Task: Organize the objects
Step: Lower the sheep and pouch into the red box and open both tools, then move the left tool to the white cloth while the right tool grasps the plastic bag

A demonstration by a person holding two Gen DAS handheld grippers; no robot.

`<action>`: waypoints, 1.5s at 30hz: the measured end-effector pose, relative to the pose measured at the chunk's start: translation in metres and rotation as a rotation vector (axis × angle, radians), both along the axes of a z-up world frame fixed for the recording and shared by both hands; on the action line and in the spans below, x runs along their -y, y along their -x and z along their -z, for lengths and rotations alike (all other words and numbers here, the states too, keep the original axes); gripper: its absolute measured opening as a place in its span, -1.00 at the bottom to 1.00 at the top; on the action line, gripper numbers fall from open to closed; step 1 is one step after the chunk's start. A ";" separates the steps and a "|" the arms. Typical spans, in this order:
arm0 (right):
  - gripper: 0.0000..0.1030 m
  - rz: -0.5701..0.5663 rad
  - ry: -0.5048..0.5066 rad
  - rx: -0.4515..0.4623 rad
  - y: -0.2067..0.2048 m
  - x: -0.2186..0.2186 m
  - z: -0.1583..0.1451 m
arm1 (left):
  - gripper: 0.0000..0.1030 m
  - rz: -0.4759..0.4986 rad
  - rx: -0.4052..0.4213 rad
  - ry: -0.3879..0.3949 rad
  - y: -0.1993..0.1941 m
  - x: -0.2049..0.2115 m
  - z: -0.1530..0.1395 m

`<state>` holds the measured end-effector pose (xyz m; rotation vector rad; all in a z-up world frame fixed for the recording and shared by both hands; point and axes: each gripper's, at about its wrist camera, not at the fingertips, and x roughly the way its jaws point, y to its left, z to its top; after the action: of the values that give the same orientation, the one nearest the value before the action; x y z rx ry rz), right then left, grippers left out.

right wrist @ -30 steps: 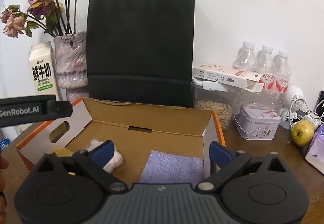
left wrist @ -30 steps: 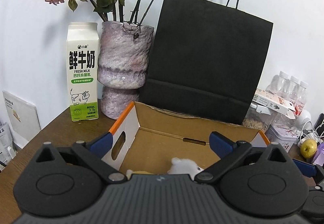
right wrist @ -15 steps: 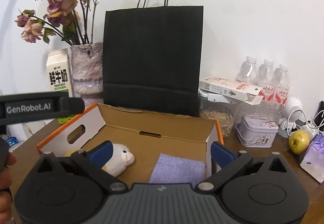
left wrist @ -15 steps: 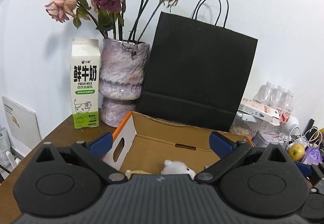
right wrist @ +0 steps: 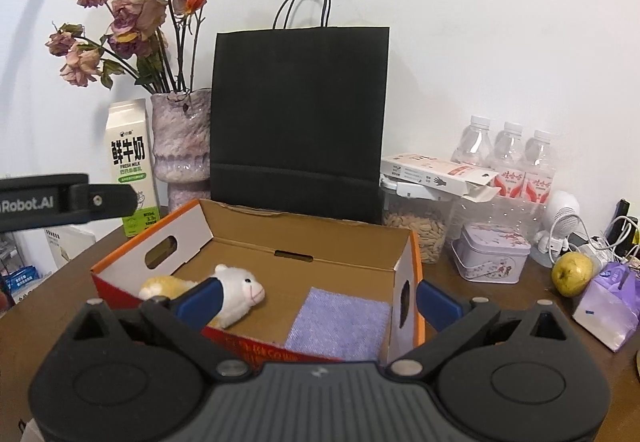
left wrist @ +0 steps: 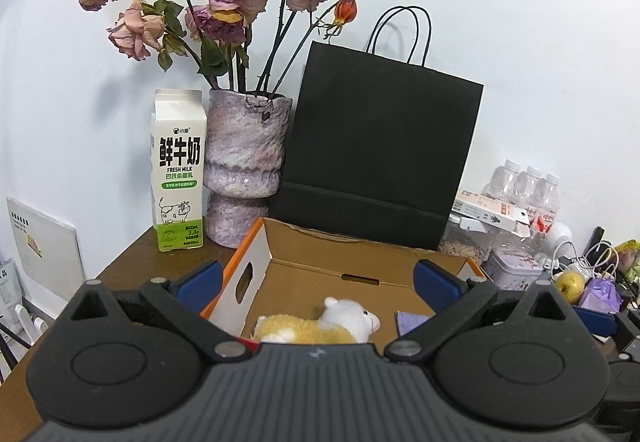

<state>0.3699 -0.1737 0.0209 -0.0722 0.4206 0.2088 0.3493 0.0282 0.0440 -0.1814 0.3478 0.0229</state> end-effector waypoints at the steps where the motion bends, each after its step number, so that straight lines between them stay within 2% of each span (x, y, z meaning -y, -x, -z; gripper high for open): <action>1: 1.00 -0.001 0.001 0.003 0.004 0.001 0.000 | 1.00 0.003 0.000 -0.003 0.003 0.000 0.000; 14: 1.00 -0.007 0.006 0.038 0.051 0.017 -0.004 | 1.00 0.045 0.015 -0.029 0.046 -0.002 0.010; 24: 1.00 0.005 0.013 0.113 0.099 0.031 0.006 | 1.00 0.103 0.021 -0.057 0.078 0.001 0.023; 30: 1.00 0.002 0.001 0.095 0.119 0.041 0.016 | 1.00 0.111 0.015 -0.092 0.094 0.006 0.031; 45: 1.00 0.045 0.000 0.052 0.159 0.066 0.053 | 1.00 0.119 -0.057 -0.095 0.118 0.005 0.058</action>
<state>0.2105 -0.2397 -0.0317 -0.0675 0.3702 0.1625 0.2311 0.0235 -0.0144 -0.0654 0.4134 -0.0727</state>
